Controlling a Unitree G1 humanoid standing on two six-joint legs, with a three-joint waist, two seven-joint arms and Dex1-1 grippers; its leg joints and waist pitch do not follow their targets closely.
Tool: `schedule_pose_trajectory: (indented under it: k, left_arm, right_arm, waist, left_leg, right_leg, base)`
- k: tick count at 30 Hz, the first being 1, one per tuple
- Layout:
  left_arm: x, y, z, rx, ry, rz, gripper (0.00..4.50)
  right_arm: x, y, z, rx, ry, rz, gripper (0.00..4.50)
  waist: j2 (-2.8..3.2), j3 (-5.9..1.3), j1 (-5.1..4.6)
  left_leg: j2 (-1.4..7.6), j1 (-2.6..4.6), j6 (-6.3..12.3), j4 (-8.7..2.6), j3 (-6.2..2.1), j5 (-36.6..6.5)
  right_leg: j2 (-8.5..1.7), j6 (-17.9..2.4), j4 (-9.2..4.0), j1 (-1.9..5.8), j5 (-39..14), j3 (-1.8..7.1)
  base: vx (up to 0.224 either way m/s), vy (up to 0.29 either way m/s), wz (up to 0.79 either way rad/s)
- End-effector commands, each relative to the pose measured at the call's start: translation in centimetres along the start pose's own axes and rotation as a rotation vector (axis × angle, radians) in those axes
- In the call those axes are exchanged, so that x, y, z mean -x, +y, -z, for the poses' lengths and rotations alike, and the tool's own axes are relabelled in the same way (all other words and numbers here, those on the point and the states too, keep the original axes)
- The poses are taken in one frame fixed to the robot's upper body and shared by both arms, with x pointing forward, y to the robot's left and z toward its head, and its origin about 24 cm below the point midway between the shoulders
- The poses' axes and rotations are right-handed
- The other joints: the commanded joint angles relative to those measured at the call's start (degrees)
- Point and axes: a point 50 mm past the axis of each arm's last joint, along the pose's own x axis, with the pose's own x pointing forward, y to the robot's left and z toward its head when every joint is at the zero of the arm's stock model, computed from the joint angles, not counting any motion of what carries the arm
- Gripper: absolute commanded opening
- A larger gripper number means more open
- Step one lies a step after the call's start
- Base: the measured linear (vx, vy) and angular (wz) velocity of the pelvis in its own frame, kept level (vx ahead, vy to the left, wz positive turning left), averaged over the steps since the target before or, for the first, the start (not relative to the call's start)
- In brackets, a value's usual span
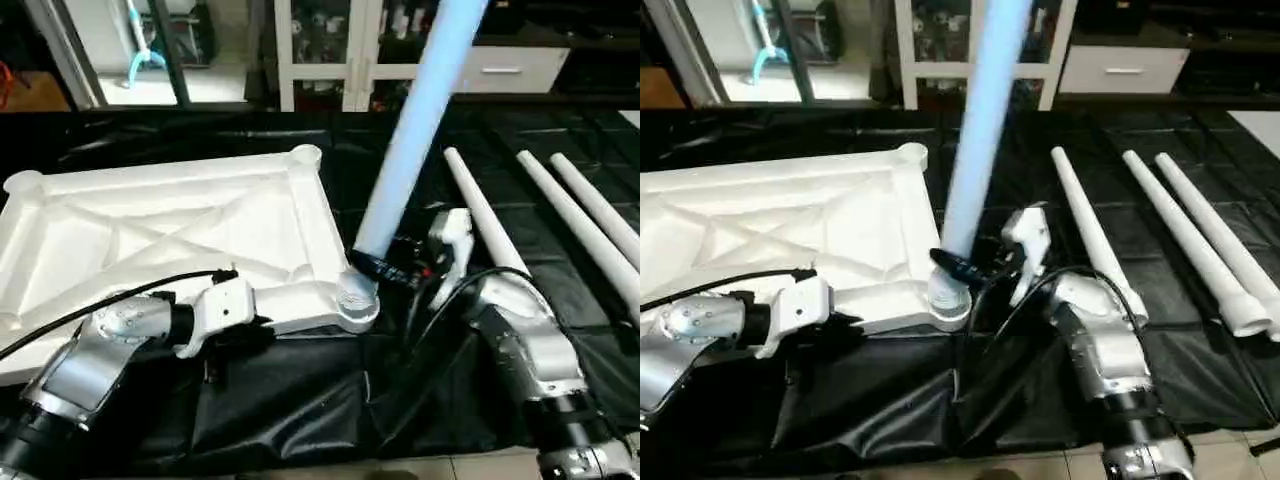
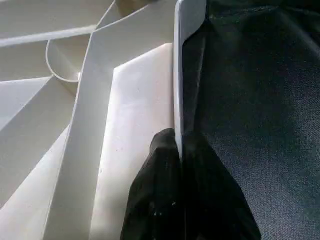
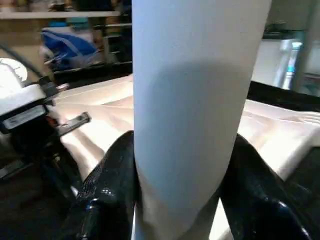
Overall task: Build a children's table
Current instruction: Insert table leg to table base
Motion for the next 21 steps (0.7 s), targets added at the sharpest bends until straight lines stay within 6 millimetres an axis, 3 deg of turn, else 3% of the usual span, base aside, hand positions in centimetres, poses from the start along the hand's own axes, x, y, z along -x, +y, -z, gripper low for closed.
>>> schedule_pose_trajectory:
  k: [1,7,12,21]
  left_arm:
    - [-1.1,-1.2,1.1,0.042,0.035,0.032,0.10]
    - [-2.1,-1.3,0.7,0.051,-0.022,0.005,0.10]
    - [-2.2,-1.2,0.9,0.051,-0.028,0.002,0.10]
    - [-2.2,-1.3,1.0,0.037,-0.021,0.013,0.10]
  right_arm:
    - [-0.1,0.1,0.1,0.009,0.017,-0.035,1.84]
    - [0.9,-0.1,1.0,0.040,0.066,-0.073,1.84]
    - [1.8,-0.5,1.2,0.062,0.088,-0.065,1.84]
    - [2.8,-1.5,1.6,0.053,0.096,-0.012,1.84]
  waist:
    - [-0.81,-2.87,0.02]
    - [-1.15,-2.75,0.62]
    - [-0.95,-2.78,0.86]
    - [-1.27,-2.66,0.77]
  left_leg:
    - [6.15,1.85,6.46,-5.58,-2.15,-5.7]
    - [6.19,1.74,6.22,-5.65,-2.01,-7.3]
    - [6.26,1.83,5.55,-5.81,-2.05,-8.4]
    - [6.26,1.74,5.45,-5.94,-1.96,-10.0]
  right_leg:
    - [-4.03,-20.6,-3.27,1.40,4.1,1.91]
    - [-4.29,-20.0,-3.57,1.33,1.2,2.07]
    - [-4.27,-19.4,-3.73,1.16,-0.7,2.12]
    - [-4.29,-19.4,-4.11,0.99,-3.4,2.23]
  base:
    - [0.000,0.000,0.00]
    - [0.000,0.000,0.00]
    - [0.000,0.000,0.00]
    - [0.000,0.000,0.00]
